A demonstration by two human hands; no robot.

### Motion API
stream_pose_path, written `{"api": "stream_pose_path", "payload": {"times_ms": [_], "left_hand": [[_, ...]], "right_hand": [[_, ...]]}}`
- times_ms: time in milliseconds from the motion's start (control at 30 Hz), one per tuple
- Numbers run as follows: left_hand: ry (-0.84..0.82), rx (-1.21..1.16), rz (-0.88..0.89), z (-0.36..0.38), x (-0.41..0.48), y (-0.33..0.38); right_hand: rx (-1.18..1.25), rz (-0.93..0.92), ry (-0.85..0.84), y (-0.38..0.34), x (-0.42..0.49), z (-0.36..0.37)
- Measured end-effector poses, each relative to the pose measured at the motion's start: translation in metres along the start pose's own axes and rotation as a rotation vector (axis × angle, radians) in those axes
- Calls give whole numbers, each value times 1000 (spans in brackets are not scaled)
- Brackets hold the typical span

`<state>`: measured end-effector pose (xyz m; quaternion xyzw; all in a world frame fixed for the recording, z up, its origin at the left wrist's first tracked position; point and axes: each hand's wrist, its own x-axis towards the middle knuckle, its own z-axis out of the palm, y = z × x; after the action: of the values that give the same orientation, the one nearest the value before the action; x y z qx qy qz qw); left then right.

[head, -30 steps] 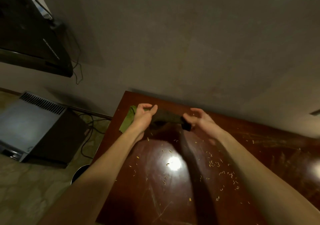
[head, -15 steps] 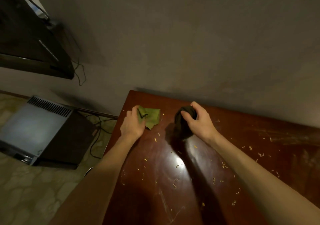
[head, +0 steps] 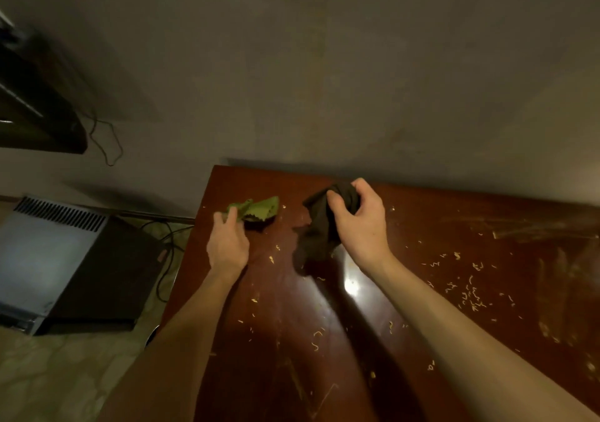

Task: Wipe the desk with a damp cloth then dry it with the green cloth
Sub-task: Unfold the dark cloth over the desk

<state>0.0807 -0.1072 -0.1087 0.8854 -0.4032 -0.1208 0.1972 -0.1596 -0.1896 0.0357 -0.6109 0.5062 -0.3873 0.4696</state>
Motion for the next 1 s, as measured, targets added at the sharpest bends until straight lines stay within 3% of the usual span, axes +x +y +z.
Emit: {"api": "stream_pose_path", "payload": {"times_ms": [133,233,467,700,900,1000], "left_hand": [[184,-443,27,-27,-14,37],[177,-590,109,-44,-27,84],[-249,-690,321,-27,-81,258],[-512,-558,569,40,-175,403],[-826,-537,590,99,-257,488],[-945,-511,492,133,-292,515]], "right_hand": [[56,28,89,-9,-7,-23],[55,40,213,-22,-10,-51],[-13,28,382,-59,-23,-155],[-197,88,532,-43,-52,-289],[-299,155,632,0,-79,-383],[-307,177,672,24,-88,-423]]}}
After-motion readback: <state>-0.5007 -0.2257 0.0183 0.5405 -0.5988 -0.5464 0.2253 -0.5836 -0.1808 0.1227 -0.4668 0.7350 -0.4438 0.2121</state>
